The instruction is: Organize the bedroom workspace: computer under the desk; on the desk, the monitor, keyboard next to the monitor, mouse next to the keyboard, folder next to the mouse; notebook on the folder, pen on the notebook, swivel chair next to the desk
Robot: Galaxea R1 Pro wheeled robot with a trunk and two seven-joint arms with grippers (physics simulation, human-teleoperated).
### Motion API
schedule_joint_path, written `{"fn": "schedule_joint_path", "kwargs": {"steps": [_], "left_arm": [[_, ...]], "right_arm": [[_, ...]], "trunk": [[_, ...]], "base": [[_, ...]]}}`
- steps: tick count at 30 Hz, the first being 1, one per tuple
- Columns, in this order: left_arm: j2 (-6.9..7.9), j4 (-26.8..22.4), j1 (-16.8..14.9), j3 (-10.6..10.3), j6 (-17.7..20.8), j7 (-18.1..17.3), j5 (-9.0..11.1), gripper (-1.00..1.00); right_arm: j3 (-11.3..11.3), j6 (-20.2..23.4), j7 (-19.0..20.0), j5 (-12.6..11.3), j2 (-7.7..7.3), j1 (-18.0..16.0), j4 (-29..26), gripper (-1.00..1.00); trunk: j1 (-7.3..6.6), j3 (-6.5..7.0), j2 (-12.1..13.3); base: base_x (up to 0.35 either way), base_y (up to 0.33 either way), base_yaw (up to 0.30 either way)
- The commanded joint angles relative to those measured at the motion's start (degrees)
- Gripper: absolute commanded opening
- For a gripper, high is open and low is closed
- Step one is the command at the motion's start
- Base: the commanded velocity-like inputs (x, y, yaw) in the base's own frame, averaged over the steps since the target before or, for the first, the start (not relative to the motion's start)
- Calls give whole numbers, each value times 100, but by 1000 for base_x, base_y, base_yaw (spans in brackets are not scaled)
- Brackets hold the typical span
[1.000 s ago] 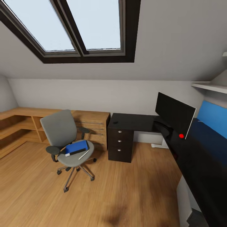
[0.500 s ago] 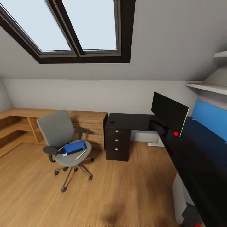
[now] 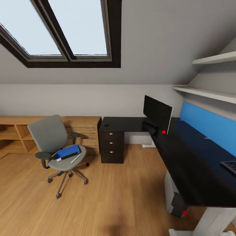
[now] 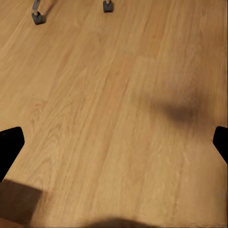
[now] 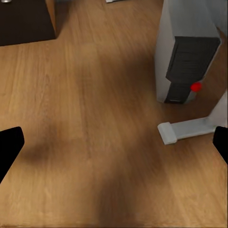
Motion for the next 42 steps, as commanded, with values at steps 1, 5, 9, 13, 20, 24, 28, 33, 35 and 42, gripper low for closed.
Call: {"fn": "schedule_joint_path", "kwargs": {"steps": [1, 5, 9, 13, 20, 24, 28, 33, 35, 42], "left_arm": [[-3, 2, -3, 14, -18, 23, -18, 100], [-8, 2, -3, 14, -18, 18, -18, 100], [-9, 2, -3, 14, -18, 18, -18, 100], [-9, 2, -3, 14, -17, 21, -18, 100], [-9, 2, -3, 14, -10, 20, -18, 100], [-14, 2, -3, 14, -9, 7, -18, 100], [-24, 2, -3, 14, -3, -18, -18, 100], [-26, 2, -3, 14, -1, -8, -18, 100], [-26, 2, -3, 14, -1, 0, -18, 100], [-27, 2, -3, 14, 0, 12, -18, 100]], "right_arm": [[-1, -18, -30, 17, 0, -8, 12, 100], [-1, -18, -25, 20, -12, -8, 6, 100], [-1, -18, -22, 21, -20, -8, 5, 100], [-1, -15, -20, 20, -64, -8, 5, 100], [-1, -17, -20, 14, -159, -8, 4, 100], [-1, -14, -20, 14, -166, -8, 4, 100], [-1, -11, -20, 14, -162, -8, 4, 100], [-1, -13, -20, 18, -154, -8, 4, 100], [-1, -12, -20, 19, -153, -8, 4, 100], [-1, -10, -20, 17, -152, -8, 4, 100]], "trunk": [[-2, -2, -6], [-2, 12, -6], [-2, 15, -6], [-2, 16, -6], [-2, 16, -6], [-2, 16, -6], [-2, 16, -6], [-2, 16, -6], [-2, 16, -6], [-2, 16, -6]], "base": [[-293, -138, -193], [-265, -200, -102], [-246, -240, -19], [-243, -246, -7], [-240, -250, -1], [-189, -274, 0], [-59, -319, 0], [-19, -332, 0], [-7, -335, 0], [-2, -277, 0]]}}
